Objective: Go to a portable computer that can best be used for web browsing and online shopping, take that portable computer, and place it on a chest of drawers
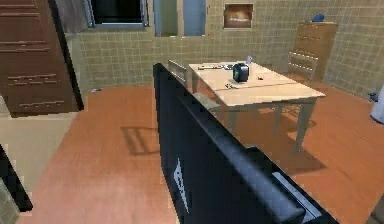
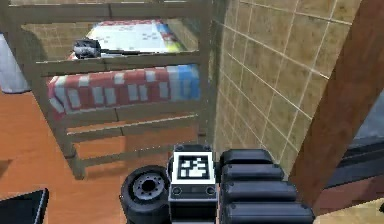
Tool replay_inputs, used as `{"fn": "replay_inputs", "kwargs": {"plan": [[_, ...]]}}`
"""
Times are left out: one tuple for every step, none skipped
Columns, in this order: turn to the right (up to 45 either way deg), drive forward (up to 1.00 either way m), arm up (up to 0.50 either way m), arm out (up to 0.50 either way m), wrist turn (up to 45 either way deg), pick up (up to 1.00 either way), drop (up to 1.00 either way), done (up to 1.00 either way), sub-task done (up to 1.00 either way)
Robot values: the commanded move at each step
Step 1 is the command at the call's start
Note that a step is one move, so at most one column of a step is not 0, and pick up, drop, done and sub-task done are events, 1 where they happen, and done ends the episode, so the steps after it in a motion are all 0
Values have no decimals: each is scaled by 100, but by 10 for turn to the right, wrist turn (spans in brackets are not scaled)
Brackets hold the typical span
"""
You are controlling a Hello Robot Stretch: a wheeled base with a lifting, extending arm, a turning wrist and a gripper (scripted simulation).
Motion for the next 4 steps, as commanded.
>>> {"fn": "replay_inputs", "kwargs": {"plan": [[-240, 0, 0, 0, 0, 0, 0, 0, 0], [0, 65, 0, 0, 0, 0, 0, 0, 0], [-90, 0, 0, 0, 0, 0, 0, 0, 0], [0, 100, 0, 0, 0, 0, 0, 0, 0]]}}
